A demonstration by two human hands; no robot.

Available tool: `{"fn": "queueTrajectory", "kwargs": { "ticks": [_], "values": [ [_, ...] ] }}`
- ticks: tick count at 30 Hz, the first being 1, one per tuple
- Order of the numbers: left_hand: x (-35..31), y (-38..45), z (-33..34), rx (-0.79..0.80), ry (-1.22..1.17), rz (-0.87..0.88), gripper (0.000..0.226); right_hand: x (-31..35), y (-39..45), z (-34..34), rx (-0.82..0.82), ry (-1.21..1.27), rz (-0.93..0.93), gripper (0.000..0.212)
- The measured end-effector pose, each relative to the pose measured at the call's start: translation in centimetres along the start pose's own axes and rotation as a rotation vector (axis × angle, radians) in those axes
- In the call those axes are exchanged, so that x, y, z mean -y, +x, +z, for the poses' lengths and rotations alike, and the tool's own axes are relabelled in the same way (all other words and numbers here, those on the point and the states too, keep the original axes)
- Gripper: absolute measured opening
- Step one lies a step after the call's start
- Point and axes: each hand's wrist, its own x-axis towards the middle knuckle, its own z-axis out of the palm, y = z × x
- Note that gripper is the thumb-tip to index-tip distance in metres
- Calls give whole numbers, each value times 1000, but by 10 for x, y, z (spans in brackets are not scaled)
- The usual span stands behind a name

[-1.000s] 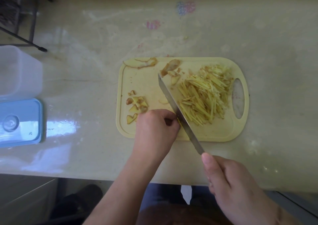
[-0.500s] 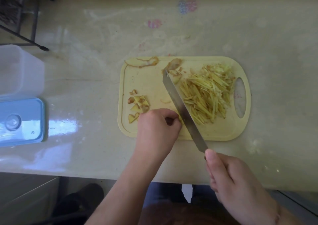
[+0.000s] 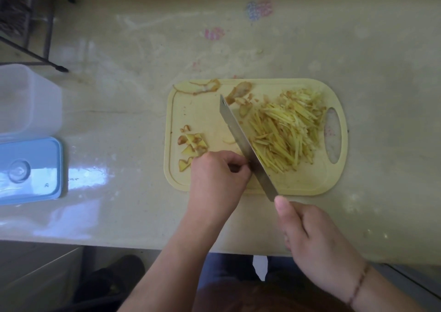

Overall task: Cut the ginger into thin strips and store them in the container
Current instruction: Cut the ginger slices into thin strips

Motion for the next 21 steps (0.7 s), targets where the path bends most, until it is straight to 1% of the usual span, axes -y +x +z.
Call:
{"fn": "queueTrajectory", "kwargs": {
  "ticks": [2, 5, 9, 14, 21],
  "values": [
    [0, -1, -1, -3, -5, 11, 13, 3, 2, -1, -1, 18, 0, 64],
    [0, -3, -2, -10, 1, 14, 15, 1, -5, -1, -23, 6, -14, 73],
    [2, -1, 0, -10, 20, -3, 11, -2, -13, 0, -41, 9, -21, 74],
    [1, 1, 1, 0, 15, -20, 6, -2, -16, 0, -38, 10, -3, 82],
    [2, 3, 4, 5, -30, -58, 6, -4, -14, 0, -49, -9, -10, 86]
  ]
}}
